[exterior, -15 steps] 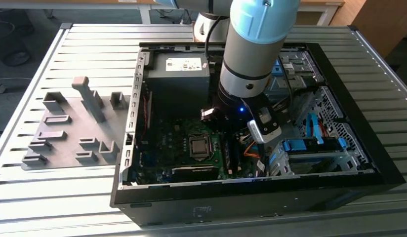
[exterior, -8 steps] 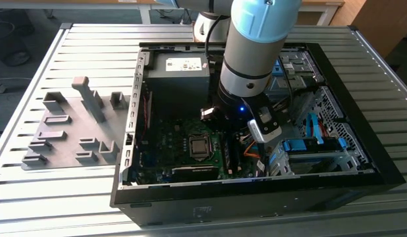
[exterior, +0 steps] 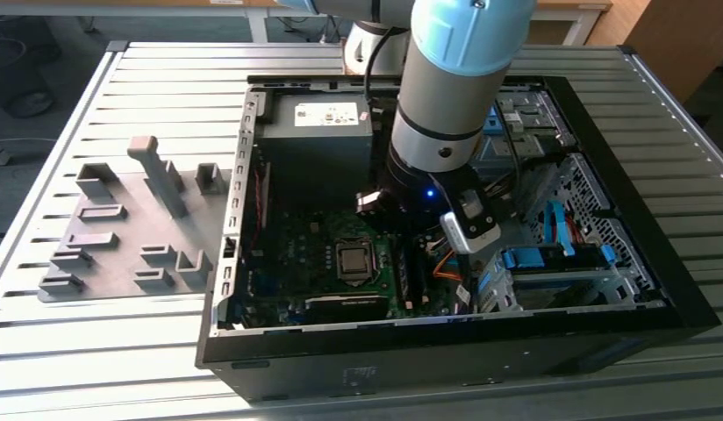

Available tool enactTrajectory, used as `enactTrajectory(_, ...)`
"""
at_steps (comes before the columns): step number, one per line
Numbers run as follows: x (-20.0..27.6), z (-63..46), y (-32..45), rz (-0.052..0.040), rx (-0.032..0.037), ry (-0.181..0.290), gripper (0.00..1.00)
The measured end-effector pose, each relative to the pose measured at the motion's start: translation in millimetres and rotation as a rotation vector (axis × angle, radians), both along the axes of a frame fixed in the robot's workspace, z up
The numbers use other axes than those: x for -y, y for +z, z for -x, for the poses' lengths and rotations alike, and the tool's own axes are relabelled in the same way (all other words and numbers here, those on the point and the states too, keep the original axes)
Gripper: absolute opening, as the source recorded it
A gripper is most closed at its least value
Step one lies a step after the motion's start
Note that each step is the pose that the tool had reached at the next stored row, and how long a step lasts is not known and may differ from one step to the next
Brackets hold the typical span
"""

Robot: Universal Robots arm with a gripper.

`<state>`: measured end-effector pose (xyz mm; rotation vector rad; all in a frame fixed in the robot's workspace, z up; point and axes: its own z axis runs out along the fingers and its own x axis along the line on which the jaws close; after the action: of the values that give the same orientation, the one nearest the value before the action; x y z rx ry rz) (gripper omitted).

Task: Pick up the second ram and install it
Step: 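Insert the second ram into the second slot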

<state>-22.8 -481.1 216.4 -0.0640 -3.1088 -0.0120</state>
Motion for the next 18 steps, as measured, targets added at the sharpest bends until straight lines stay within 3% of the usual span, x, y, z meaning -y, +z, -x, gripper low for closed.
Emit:
enactTrajectory(5, 0.0, -0.1, -0.3, -0.0009, 0.0000, 0.033, 0.14)
enactTrajectory(18, 0.0, -0.2, -2.2, -0.0013, 0.0001, 0.038, 0.14)
